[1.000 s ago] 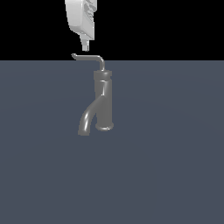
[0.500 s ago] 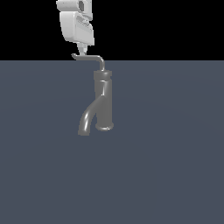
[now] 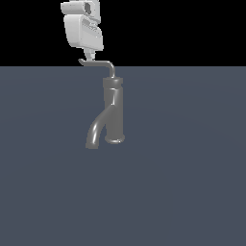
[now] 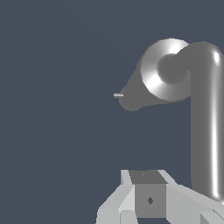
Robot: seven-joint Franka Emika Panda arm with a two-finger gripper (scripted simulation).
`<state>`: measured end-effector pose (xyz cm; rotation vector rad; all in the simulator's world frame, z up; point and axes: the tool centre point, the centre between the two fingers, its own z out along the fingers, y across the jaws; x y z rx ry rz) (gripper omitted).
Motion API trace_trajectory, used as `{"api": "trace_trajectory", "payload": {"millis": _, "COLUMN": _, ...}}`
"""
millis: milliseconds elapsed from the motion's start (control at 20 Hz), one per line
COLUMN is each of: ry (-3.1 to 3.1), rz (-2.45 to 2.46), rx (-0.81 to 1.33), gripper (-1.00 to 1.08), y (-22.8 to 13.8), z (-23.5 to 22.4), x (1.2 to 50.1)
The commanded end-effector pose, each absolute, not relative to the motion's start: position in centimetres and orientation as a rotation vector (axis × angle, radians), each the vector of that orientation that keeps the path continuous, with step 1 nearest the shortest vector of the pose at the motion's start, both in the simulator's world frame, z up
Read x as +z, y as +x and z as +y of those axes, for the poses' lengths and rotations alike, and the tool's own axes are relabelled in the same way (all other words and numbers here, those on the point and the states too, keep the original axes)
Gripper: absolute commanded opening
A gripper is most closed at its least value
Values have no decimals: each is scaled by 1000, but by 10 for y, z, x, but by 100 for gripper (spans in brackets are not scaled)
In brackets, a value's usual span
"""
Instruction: Turn on the faucet by rotating a designated handle.
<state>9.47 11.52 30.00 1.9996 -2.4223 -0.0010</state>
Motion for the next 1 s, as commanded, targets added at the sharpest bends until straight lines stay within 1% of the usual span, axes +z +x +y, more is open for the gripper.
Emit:
{"api": "trace_trajectory", "payload": {"millis": 0, "ry": 2000, "rz": -2422, "rx": -1, "gripper": -100, "y": 90, "z": 117, "x": 300}}
{"api": "trace_trajectory", "payload": {"millis": 950, "ry": 2000, "rz": -2423, "rx": 0, "gripper": -100, "y": 42, "z": 129, "x": 300}}
